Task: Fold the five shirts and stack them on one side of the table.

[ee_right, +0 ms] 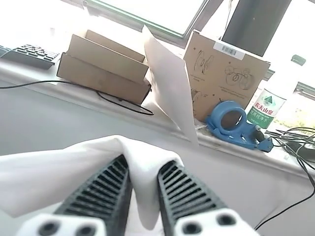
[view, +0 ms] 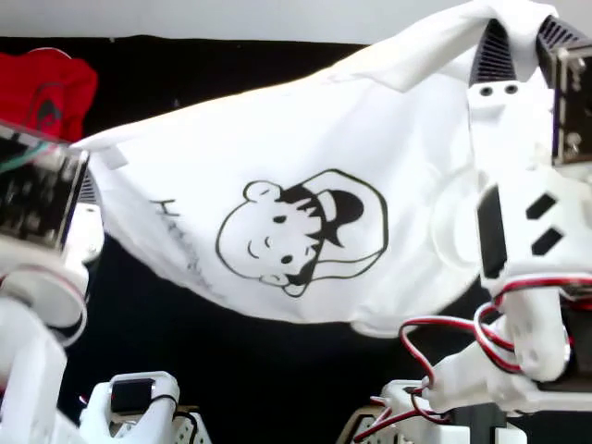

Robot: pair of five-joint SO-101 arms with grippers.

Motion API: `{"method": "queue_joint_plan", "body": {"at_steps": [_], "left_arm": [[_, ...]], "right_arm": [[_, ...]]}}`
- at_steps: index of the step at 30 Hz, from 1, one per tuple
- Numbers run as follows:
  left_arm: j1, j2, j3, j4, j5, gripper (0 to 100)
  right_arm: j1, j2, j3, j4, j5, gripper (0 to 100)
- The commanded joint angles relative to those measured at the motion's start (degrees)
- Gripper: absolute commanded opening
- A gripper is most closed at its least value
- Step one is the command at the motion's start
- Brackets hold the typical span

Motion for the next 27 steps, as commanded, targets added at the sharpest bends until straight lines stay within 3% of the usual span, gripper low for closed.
{"method": "queue_joint_plan", "body": {"at_steps": [1,6,12,17,27], "left_arm": [[-1.7,0.0,-2.6,-2.1,0.4,1],[-8.2,0.2,-0.3,-4.7,0.3,1],[-8.1,0.3,9.5,-4.9,0.3,1],[-8.3,0.3,10.5,-4.9,0.2,1],[-8.4,-0.2,13.7,-1.7,0.2,1]], "right_arm": [[1.1,-0.1,-1.7,1.0,-0.1,0.5],[0.6,0.5,-1.5,2.2,-5.2,0.5],[-5.2,0.1,7.1,2.6,-5.2,0.5],[-6.3,0.4,12.8,0.8,-5.3,0.5],[-5.9,-0.2,8.5,-0.9,-5.0,0.5]]}}
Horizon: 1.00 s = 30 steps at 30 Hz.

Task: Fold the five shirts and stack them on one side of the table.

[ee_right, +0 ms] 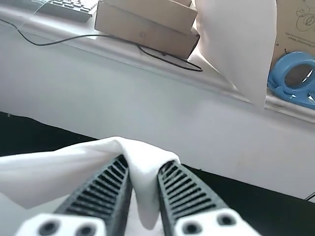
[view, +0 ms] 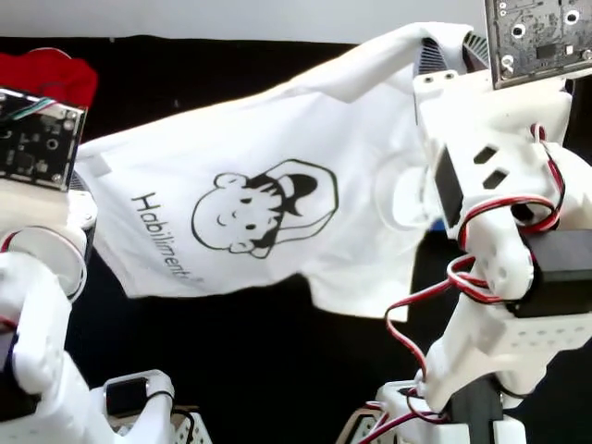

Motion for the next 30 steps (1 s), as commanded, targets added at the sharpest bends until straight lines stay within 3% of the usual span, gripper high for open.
{"method": "queue_joint_plan", "body": {"at_steps": [1,12,21,25,30], "left_arm": [[-0.8,-0.7,-1.4,2.5,0.3,1],[-1.0,-10.5,-9.9,8.4,0.3,1],[-7.7,-11.4,-9.8,8.7,0.3,1],[-7.7,-11.2,-5.9,8.2,0.3,1],[-7.4,-11.0,7.6,-0.8,0.3,1]], "right_arm": [[0.0,-0.7,-4.7,-0.6,-0.4,0.5],[-0.2,-0.7,-24.0,10.2,-0.4,0.5],[-0.2,-0.2,-25.9,9.3,-0.4,0.5],[-0.3,0.0,-19.7,4.2,-0.4,0.5],[-0.3,0.0,0.4,-6.2,-0.5,0.5]]}}
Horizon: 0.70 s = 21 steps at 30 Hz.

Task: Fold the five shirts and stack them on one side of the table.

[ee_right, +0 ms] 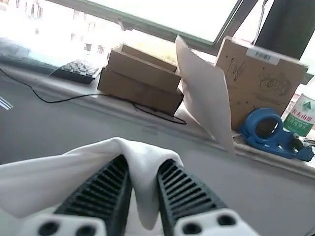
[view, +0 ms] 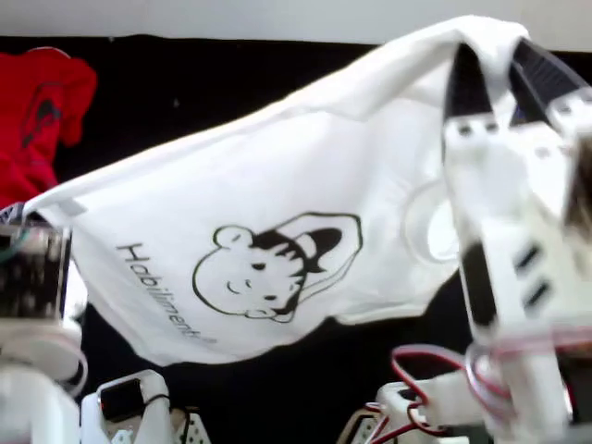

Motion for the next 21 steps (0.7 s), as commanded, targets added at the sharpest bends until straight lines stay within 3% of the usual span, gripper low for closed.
{"method": "queue_joint_plan", "body": {"at_steps": [1,4,8,15,21], "left_arm": [[-0.7,0.9,10.2,-8.7,0.3,1],[-0.7,5.7,15.3,-16.2,0.3,1],[-0.7,16.5,10.5,-21.0,0.3,1],[-0.7,36.2,-10.7,-16.3,0.3,1],[-0.7,47.9,-17.4,-12.0,0.3,1]], "right_arm": [[-0.2,0.6,14.9,-10.0,-0.5,0.5],[-0.2,0.6,26.9,-21.1,-0.4,0.5],[-0.2,0.7,37.1,-32.0,-0.3,0.5],[-0.1,1.5,39.3,-36.4,-0.3,0.5],[-0.1,10.5,39.2,-35.8,-0.5,0.5]]}}
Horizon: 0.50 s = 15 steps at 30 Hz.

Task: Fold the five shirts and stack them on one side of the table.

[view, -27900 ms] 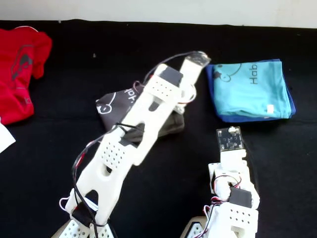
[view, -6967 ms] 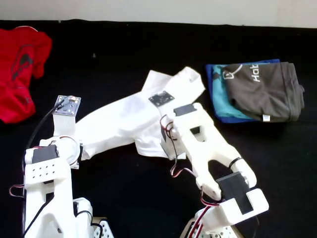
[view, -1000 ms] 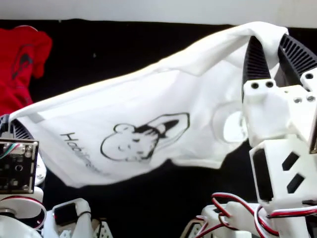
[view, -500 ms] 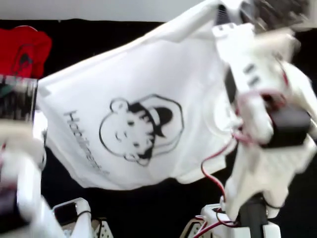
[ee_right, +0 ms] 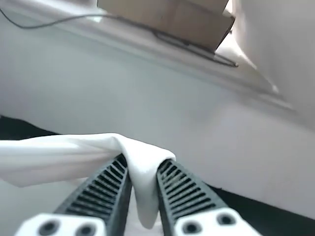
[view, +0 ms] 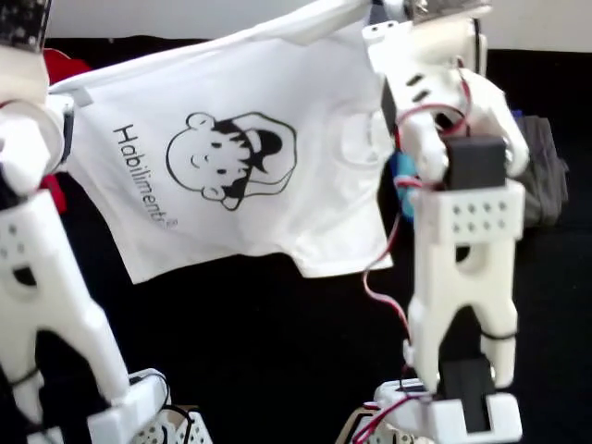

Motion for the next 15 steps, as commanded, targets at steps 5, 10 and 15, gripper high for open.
{"method": "queue_joint_plan", "body": {"at_steps": [5,10,15], "left_arm": [[-0.7,10.3,-2.9,-0.4,0.3,1],[-0.7,16.0,-3.4,-6.7,0.5,1],[1.5,20.4,-2.6,-6.5,0.5,1]], "right_arm": [[0.5,12.4,-0.8,-2.0,-0.4,0.5],[0.5,16.7,-0.8,-5.3,-0.4,0.5],[-0.9,17.0,-0.2,-4.2,-0.4,0.5]]}}
